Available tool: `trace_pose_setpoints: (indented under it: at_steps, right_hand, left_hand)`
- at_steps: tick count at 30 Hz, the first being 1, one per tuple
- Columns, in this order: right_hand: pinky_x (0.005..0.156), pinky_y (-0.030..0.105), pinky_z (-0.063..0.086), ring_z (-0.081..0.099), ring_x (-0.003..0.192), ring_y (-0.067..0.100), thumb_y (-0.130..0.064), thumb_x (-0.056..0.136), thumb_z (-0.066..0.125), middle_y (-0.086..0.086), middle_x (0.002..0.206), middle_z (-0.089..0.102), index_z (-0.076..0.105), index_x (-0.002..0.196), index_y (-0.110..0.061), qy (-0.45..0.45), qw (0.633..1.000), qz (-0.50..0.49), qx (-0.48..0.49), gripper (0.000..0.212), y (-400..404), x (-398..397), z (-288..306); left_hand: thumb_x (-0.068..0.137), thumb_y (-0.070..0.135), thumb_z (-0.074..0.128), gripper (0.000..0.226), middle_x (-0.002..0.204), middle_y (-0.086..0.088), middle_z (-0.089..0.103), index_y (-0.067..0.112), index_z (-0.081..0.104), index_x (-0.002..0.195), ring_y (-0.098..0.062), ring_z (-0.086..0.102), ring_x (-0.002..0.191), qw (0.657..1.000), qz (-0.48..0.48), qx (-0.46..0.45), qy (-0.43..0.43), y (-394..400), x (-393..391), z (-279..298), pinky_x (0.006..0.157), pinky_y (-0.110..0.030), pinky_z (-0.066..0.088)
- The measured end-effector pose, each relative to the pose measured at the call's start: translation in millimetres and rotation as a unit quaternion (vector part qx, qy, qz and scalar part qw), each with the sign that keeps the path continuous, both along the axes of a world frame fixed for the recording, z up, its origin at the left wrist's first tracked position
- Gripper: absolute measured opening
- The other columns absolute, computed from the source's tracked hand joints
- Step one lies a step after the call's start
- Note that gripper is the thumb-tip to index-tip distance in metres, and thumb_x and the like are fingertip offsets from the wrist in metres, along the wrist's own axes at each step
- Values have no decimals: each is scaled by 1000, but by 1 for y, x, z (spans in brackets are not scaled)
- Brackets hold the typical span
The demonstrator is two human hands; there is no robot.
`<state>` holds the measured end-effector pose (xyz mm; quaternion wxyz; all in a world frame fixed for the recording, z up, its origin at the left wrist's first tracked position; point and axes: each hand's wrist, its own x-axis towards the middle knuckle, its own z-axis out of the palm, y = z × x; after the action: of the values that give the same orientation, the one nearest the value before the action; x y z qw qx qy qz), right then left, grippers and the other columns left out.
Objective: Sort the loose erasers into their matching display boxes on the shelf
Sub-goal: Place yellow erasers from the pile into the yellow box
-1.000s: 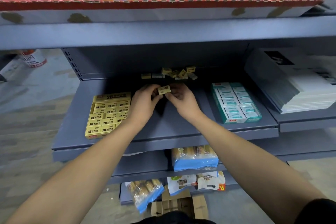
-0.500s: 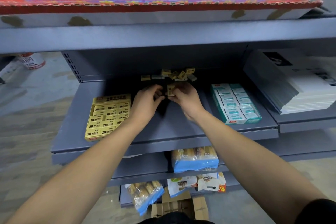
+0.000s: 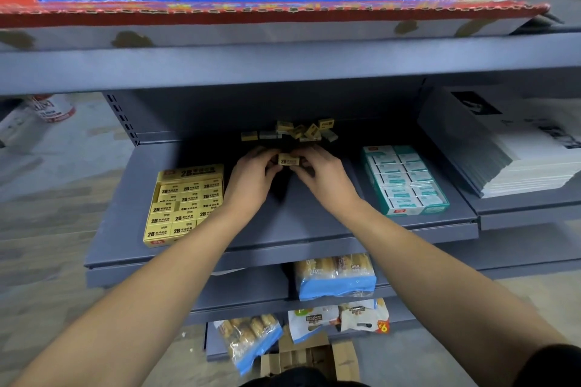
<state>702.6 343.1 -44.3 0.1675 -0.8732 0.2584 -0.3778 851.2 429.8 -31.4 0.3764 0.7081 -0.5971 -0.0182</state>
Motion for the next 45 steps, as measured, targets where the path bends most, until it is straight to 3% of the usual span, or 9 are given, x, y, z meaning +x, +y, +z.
trace_pose_setpoints:
  at_steps: [4,10,18,23,32,42,45]
  right_hand:
    - [79,35,54,63,94,22,-14,86,71,7,100,69,68,106,-8,-21,999,-17,-17,21,5,5,4]
    - [79,31,52,62,95,16,-23,88,69,1,100,69,69,104,-12,-29,997,61,31,19,22,33,9]
    - [87,29,47,57,104,14,-23,90,65,-2,107,67,68,106,-17,59,979,180,76,17,69,97,6]
    - [82,32,51,59,97,14,-25,87,64,-5,102,67,67,98,-21,111,974,173,97,13,96,123,0]
    - [75,36,56,63,88,16,-25,84,62,-7,97,68,65,95,-25,141,978,106,112,11,106,135,1]
    - [80,38,55,62,93,16,-29,85,58,-5,99,68,67,95,-23,161,971,137,108,15,104,132,-2]
    - [86,32,52,62,98,16,-30,86,57,-3,104,69,70,98,-21,157,970,145,113,20,100,130,-1]
  left_hand:
    - [91,11,61,36,119,-7,63,14,60,128,-20,61,104,1000,12,1,-1,7,7,2,88,-25,47]
    - [94,15,57,29,120,-8,63,15,63,123,-25,60,105,994,110,-8,-21,45,42,4,89,-29,46]
    - [94,14,53,24,109,-11,65,12,66,115,-31,62,97,970,243,0,-19,128,78,9,83,-37,49]
    - [93,12,53,26,113,-6,65,11,67,115,-26,63,99,955,297,3,-12,168,87,4,85,-34,48]
    - [93,12,53,26,111,-2,64,11,65,115,-19,61,100,952,306,-3,1,188,89,1,86,-29,46]
    - [92,10,53,29,114,-2,64,11,65,117,-18,60,102,959,282,-1,8,175,87,2,88,-28,47]
    - [90,10,54,26,112,-4,65,10,66,113,-21,61,101,966,260,4,-8,163,85,1,87,-32,48]
